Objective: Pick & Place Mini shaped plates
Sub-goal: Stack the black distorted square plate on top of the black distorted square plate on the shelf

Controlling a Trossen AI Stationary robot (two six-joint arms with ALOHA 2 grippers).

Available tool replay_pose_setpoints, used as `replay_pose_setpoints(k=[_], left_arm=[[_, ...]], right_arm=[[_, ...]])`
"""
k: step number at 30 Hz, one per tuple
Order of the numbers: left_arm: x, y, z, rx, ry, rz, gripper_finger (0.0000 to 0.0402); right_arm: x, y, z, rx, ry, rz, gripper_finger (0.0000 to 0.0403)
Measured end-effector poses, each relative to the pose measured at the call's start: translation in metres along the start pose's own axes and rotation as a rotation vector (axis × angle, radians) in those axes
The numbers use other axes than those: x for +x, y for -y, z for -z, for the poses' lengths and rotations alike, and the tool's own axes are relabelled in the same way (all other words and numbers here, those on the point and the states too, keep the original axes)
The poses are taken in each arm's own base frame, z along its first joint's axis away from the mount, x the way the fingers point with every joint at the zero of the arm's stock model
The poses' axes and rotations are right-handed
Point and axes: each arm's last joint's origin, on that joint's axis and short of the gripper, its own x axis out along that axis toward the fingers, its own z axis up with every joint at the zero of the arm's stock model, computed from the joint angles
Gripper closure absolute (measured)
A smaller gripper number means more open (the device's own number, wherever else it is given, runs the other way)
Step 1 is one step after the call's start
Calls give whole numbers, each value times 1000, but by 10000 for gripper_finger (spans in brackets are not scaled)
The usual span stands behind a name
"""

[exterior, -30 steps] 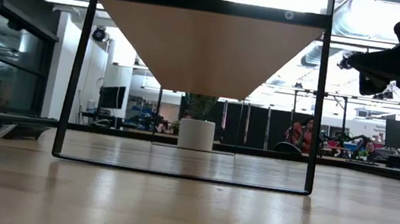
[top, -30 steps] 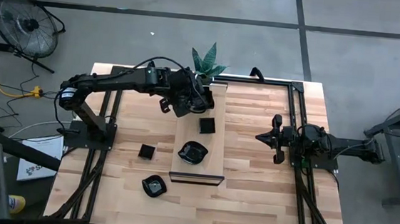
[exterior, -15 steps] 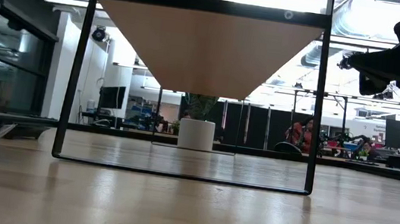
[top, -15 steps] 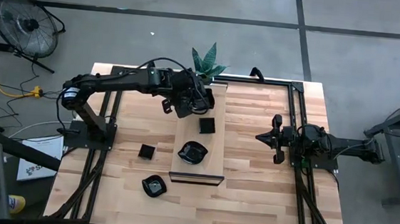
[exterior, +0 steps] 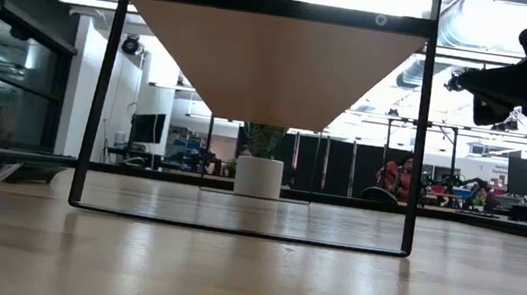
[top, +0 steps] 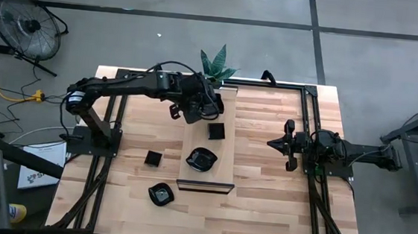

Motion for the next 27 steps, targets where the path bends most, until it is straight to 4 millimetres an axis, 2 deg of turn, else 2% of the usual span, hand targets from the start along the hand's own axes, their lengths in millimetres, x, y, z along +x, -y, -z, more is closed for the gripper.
replay_pose_setpoints(k=[10, 20, 27], left_arm=[[4, -1, 3, -7, -16, 0, 396], [4, -1, 3, -7, -15, -1, 333], [0, -2, 3, -7, -42, -20, 321]], right_arm=[[0, 0, 0, 0, 0, 0, 391], [0, 0, 0, 0, 0, 0, 391], [0, 0, 0, 0, 0, 0, 391]])
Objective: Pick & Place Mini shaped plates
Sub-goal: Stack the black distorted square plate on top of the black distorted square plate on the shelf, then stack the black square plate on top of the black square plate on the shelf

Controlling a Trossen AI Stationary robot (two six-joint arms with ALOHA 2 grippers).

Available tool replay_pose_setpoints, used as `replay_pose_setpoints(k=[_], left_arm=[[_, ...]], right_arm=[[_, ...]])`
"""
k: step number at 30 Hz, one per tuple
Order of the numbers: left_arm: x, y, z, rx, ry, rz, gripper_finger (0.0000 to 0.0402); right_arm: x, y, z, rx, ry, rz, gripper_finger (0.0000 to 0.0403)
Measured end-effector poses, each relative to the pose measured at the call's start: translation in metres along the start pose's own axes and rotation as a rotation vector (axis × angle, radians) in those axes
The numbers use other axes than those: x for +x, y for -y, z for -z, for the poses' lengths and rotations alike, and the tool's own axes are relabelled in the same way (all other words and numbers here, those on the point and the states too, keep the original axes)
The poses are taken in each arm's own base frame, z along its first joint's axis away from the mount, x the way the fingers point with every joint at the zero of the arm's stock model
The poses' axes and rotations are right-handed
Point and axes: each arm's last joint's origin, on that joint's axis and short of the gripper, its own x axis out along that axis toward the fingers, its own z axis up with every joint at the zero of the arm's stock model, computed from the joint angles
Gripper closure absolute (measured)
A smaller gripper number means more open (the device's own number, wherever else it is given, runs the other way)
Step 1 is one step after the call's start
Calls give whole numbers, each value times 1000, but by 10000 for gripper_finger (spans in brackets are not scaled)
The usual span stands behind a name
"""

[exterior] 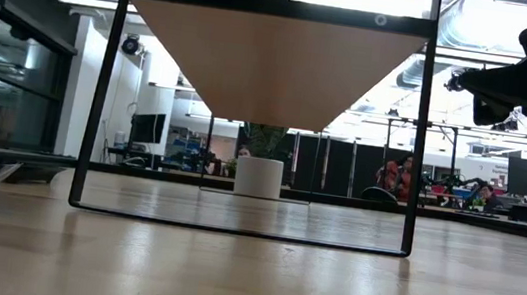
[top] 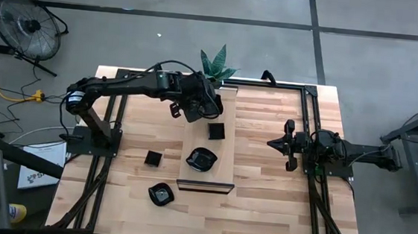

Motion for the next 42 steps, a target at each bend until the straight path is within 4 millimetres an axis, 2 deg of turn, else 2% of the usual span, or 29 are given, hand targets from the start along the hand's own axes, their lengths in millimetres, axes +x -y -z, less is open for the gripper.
replay_pose_setpoints(k=[15, 30, 34, 38, 42], left_arm=[[-9, 0, -4, 4, 14, -21, 320], [-16, 3, -5, -105, -3, -11, 320], [-27, 6, -12, -181, -32, -28, 320], [-47, 13, -19, -251, -35, -29, 320], [-69, 26, -22, -395, -32, 10, 320]], right_arm=[[0, 0, 0, 0, 0, 0, 391], [0, 0, 0, 0, 0, 0, 391], [0, 0, 0, 0, 0, 0, 391], [0, 0, 0, 0, 0, -1, 391], [0, 0, 0, 0, 0, 0, 391]])
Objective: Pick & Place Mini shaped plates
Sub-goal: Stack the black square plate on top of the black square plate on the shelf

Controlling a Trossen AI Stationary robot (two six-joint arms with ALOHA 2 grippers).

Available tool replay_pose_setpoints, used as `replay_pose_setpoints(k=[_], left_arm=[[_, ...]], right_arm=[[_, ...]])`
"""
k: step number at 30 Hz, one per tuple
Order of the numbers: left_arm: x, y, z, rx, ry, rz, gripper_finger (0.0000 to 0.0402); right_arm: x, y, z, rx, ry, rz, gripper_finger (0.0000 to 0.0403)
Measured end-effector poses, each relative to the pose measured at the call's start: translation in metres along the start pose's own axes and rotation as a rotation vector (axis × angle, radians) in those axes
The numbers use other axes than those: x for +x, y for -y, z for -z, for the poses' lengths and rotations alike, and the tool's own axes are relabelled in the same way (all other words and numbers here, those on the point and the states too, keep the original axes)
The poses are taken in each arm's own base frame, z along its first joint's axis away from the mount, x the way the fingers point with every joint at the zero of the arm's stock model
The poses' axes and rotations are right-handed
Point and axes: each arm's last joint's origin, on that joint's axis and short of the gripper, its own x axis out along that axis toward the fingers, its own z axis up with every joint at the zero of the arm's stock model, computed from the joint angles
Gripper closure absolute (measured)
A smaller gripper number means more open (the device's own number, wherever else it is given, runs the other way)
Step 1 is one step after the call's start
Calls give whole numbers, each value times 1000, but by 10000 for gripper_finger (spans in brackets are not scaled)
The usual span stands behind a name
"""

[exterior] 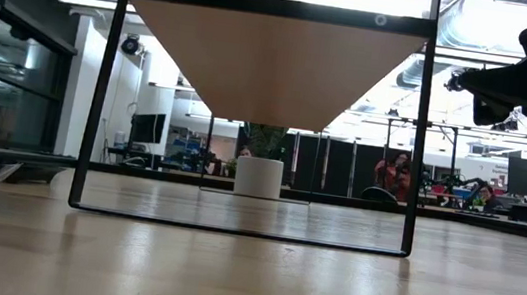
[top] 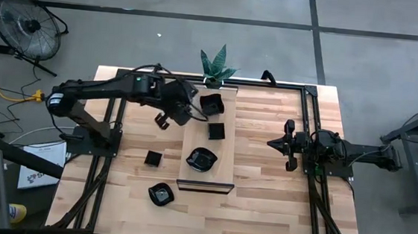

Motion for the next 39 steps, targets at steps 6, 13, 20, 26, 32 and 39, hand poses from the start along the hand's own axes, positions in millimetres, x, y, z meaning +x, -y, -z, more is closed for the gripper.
replay_pose_setpoints(k=[6, 13, 20, 26, 32, 39], left_arm=[[-33, 17, 17, -433, -43, 60, 321], [-61, 31, 31, -964, -34, 145, 321], [-64, 50, 40, -1184, -17, 260, 321], [-42, 75, 51, -1399, -56, 261, 321], [-5, 111, 59, -1564, -231, 303, 321], [27, 156, 52, -1606, -330, 354, 320]], right_arm=[[0, 0, 0, 0, 0, 0, 391], [0, 0, 0, 0, 0, 0, 391], [0, 0, 0, 0, 0, 0, 391], [0, 0, 0, 0, 0, 0, 391], [0, 0, 0, 0, 0, 0, 391], [0, 0, 0, 0, 0, 0, 391]])
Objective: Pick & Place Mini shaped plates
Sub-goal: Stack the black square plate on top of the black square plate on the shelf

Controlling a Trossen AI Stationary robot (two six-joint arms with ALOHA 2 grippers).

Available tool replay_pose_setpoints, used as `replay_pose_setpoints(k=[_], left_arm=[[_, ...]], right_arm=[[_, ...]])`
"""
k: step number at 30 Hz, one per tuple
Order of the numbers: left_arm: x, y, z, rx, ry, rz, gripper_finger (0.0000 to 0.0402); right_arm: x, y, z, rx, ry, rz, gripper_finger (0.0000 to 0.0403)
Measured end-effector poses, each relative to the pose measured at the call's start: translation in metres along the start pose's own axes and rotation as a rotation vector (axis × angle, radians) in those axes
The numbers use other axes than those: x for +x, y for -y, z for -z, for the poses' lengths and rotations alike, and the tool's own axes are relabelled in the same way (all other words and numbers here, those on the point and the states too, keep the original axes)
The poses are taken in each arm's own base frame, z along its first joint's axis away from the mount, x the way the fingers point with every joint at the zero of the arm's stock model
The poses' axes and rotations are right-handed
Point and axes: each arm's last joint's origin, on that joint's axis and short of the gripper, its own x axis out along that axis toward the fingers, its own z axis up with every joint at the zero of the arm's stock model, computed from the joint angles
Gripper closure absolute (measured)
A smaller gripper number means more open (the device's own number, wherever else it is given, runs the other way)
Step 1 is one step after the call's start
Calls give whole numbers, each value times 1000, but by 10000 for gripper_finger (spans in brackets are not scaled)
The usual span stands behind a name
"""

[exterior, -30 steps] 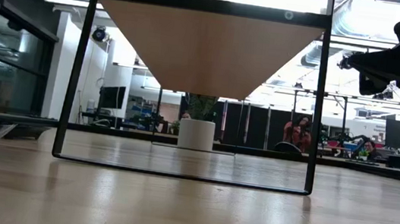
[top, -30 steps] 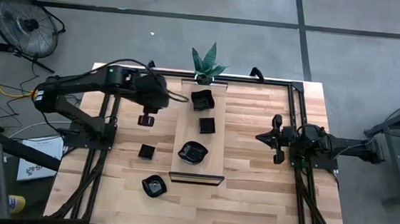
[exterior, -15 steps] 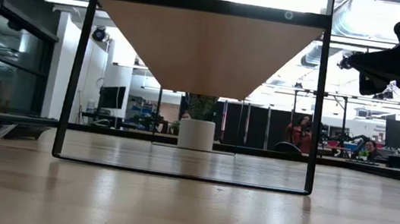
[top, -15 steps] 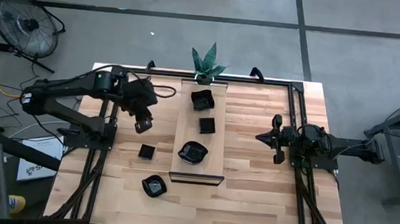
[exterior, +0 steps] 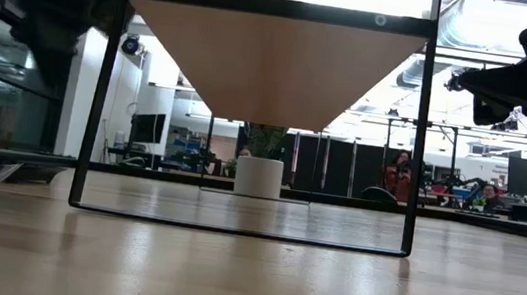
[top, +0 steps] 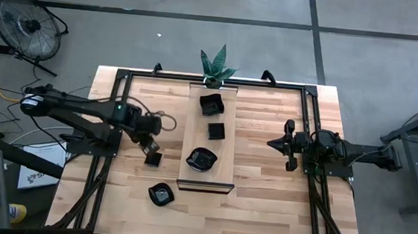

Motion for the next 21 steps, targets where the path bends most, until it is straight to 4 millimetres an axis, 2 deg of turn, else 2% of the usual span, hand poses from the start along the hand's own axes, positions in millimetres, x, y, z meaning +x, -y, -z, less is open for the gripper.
replay_pose_setpoints(k=[5, 14, 21], left_arm=[[13, 8, 15, 22, -8, 9, 320], [39, 22, 32, -62, 1, 43, 320], [47, 22, 31, -170, 76, -47, 321]], right_arm=[[0, 0, 0, 0, 0, 0, 391], [0, 0, 0, 0, 0, 0, 391], [0, 0, 0, 0, 0, 0, 391]])
